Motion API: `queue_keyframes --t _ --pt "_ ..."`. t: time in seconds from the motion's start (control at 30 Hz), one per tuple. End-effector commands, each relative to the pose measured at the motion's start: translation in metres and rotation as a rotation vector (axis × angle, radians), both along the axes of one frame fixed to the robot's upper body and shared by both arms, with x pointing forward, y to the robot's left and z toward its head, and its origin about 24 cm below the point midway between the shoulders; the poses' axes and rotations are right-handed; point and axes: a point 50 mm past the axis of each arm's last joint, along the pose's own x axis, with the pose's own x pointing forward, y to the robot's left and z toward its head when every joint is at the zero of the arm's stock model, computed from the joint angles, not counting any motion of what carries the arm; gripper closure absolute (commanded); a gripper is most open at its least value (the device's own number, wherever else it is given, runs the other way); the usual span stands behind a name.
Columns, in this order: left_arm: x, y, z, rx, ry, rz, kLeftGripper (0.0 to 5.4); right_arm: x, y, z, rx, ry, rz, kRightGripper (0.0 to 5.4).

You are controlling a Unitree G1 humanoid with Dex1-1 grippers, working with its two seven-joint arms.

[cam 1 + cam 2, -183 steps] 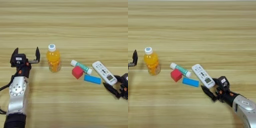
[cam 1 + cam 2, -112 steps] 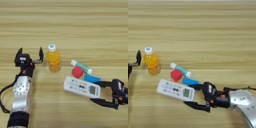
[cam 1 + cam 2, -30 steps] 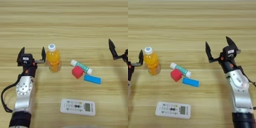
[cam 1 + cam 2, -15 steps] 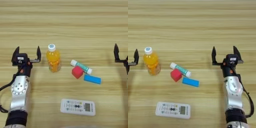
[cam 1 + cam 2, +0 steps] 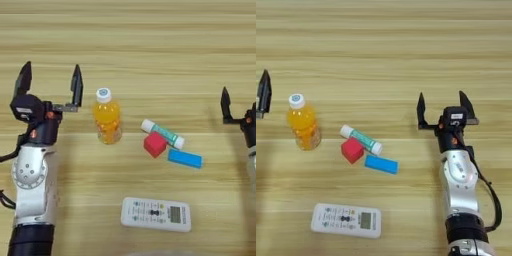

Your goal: Move the objects on the table

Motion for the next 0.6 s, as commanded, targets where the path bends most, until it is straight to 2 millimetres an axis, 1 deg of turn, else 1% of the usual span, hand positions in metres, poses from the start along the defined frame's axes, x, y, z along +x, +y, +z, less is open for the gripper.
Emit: queue_keyframes --t 0.03,0.1,0.17,0.3,0.47,0.6 --pt "0.000 -0.012 -0.009 0.061 0.065 -0.099 0.00 0.004 0.002 0.003 -0.008 -0.010 0.003 0.03" --pt "0.000 -0.019 -0.012 0.097 0.089 -0.150 0.00 0.004 0.002 0.003 -0.009 -0.012 0.003 0.03" --pt "0.001 -0.026 -0.020 0.164 0.141 -0.191 0.00 0.005 0.003 0.004 -0.010 -0.013 0.004 0.03" --pt "0.004 -0.035 -0.030 0.226 0.215 -0.235 0.00 0.004 0.004 0.004 -0.013 -0.017 0.005 0.03" --pt "0.006 -0.039 -0.042 0.294 0.285 -0.234 0.00 0.004 0.006 0.004 -0.027 -0.022 0.009 0.03" --pt "0.007 -0.038 -0.050 0.297 0.346 -0.218 0.00 0.004 0.008 0.005 -0.028 -0.026 0.010 0.03"
